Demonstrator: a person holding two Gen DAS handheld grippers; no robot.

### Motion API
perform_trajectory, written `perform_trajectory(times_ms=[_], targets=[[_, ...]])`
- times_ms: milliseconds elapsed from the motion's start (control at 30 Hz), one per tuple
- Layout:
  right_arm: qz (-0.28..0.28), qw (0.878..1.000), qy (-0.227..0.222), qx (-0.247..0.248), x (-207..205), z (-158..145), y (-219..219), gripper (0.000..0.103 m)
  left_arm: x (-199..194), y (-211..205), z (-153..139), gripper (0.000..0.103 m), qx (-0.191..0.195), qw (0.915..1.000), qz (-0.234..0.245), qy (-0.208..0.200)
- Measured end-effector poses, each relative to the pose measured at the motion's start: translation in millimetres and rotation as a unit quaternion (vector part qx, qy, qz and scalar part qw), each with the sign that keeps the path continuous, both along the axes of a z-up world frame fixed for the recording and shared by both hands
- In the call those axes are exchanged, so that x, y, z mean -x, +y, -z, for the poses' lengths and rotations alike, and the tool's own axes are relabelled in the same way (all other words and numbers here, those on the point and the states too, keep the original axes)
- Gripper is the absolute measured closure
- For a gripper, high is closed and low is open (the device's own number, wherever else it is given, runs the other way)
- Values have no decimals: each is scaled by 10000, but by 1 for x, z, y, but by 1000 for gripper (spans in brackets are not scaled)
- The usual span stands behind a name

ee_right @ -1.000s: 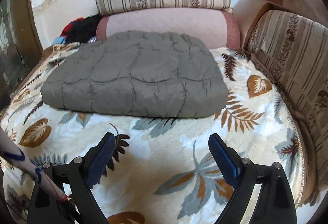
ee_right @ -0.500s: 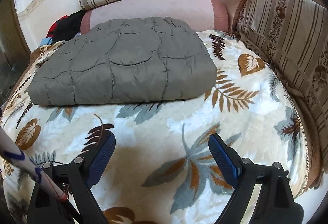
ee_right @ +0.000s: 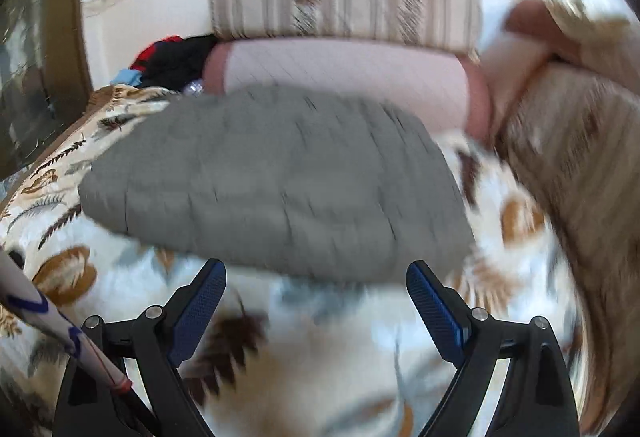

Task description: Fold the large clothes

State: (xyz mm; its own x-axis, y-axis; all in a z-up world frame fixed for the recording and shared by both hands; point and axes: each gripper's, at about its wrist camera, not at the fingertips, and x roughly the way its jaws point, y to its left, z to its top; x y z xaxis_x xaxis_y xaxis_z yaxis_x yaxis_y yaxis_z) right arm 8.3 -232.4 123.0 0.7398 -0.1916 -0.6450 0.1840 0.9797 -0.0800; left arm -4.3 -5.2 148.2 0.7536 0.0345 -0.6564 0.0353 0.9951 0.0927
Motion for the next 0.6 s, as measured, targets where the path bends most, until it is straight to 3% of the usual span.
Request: perform_trajectory(times_ms=[100,233,300,433,600], targets=[[62,9997,19,237,-50,4,8,10,1,5,-2,4,-57,9999,-83,-96],[209,9968,770,29,-110,44,4,13,2,13,-3,4,-142,9995,-161,-233],[232,9941,1054,-131,-120,58,-2,13,1,16,-4,4,-89,9995,-162,-257],[115,9951,905,-378,-93,45,-4,13,-2,20,-2,4,72,9993,-204,-291],[-71,9962,798,-339,-22,34,1,13,1,13,1,4,201,9993,-118,-285]])
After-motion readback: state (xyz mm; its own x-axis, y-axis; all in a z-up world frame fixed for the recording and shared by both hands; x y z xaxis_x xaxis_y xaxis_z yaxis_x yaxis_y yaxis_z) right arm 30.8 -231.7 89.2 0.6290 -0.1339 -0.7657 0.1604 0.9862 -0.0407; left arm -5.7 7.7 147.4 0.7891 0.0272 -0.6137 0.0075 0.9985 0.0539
